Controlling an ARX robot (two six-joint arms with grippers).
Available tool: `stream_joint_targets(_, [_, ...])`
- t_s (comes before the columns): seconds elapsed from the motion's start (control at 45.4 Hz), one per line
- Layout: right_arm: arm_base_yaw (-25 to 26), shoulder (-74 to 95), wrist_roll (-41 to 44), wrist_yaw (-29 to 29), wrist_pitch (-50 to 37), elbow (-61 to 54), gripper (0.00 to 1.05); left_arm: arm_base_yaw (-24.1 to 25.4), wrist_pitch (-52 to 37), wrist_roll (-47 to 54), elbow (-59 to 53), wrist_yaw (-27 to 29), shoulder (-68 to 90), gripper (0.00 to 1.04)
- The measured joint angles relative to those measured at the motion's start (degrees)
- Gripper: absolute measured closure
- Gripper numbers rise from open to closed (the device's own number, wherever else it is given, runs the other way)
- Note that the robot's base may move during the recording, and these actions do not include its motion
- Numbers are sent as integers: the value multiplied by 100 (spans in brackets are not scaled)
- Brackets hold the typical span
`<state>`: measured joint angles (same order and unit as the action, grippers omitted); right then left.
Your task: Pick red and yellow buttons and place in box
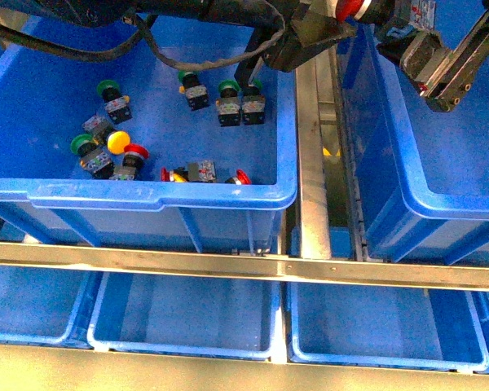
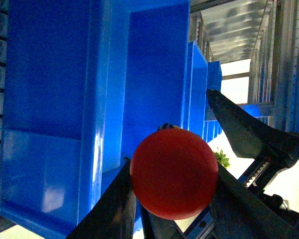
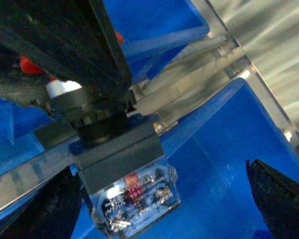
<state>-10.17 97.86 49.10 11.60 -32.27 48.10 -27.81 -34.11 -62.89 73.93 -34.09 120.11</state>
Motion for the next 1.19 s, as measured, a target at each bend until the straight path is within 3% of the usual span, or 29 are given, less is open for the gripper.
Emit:
stream_joint_targets(0.375, [-61, 68, 44, 70, 245, 151, 8, 42, 0, 4, 2, 0, 22, 71])
stream_joint_targets(0.529, [-59, 68, 52, 122, 367, 157, 32, 61, 2, 4, 2, 0, 22, 71])
stream_joint_targets(0.771, [-59, 68, 70, 160, 387, 157, 60, 66, 2, 4, 31, 4, 22, 71])
stream_joint_targets(1.19, [-31, -7, 68, 157, 363, 136, 64, 66, 57, 66, 96, 4, 22, 71])
